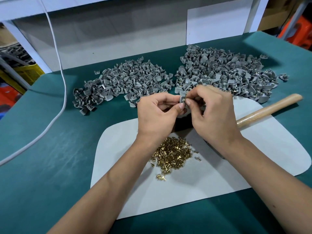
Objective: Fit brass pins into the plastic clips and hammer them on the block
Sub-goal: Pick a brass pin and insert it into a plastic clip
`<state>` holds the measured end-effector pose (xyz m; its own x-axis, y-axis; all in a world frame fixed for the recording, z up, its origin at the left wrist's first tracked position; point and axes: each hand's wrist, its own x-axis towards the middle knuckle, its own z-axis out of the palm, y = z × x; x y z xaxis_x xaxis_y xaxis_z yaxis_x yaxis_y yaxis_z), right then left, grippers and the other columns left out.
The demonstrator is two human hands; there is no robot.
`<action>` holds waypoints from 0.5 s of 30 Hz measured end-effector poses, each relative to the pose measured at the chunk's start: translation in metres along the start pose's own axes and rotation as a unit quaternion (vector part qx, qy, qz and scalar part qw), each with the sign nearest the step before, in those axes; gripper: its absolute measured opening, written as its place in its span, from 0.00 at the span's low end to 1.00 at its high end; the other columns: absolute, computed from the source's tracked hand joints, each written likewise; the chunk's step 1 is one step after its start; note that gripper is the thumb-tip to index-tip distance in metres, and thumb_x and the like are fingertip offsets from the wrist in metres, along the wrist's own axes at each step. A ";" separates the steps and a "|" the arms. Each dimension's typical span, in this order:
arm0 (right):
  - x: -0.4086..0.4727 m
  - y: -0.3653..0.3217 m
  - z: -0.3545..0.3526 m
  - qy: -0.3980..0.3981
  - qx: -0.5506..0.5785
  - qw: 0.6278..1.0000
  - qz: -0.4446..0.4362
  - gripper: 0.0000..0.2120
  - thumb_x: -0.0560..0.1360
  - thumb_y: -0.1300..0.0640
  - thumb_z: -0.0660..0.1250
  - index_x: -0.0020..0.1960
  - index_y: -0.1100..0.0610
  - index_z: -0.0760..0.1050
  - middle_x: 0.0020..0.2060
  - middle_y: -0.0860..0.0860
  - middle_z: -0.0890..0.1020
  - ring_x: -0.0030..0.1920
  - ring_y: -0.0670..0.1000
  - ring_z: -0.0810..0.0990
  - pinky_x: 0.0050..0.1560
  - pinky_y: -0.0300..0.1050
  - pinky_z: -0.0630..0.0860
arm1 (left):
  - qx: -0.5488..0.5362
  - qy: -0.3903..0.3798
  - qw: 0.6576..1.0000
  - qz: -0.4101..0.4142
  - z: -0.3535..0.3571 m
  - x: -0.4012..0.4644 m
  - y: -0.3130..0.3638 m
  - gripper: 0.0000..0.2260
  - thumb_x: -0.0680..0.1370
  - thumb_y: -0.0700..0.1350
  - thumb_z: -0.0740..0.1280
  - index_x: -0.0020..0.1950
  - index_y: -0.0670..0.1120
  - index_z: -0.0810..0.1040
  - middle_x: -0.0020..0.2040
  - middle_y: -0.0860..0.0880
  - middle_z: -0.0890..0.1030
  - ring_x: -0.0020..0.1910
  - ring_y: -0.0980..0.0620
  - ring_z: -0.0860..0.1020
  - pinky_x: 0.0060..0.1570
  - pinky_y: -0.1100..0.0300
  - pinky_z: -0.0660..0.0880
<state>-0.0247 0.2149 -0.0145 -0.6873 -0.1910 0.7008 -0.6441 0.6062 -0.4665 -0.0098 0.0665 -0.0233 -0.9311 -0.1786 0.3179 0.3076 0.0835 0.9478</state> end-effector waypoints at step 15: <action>-0.001 -0.001 0.002 0.011 0.062 0.996 0.057 0.02 0.75 0.66 0.71 0.46 0.62 0.82 0.39 0.51 0.84 0.39 0.49 0.81 0.43 0.38 0.77 | 0.005 0.012 1.000 0.008 0.001 -0.003 0.004 0.07 0.73 0.30 0.76 0.48 0.38 0.85 0.41 0.44 0.87 0.41 0.51 0.87 0.45 0.59 0.83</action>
<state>-0.0238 0.2135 -0.0161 -0.7517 -0.1092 0.6504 -0.5999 0.5229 -0.6056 -0.0057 0.0681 -0.0208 -0.9211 -0.2011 0.3333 0.3198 0.0972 0.9425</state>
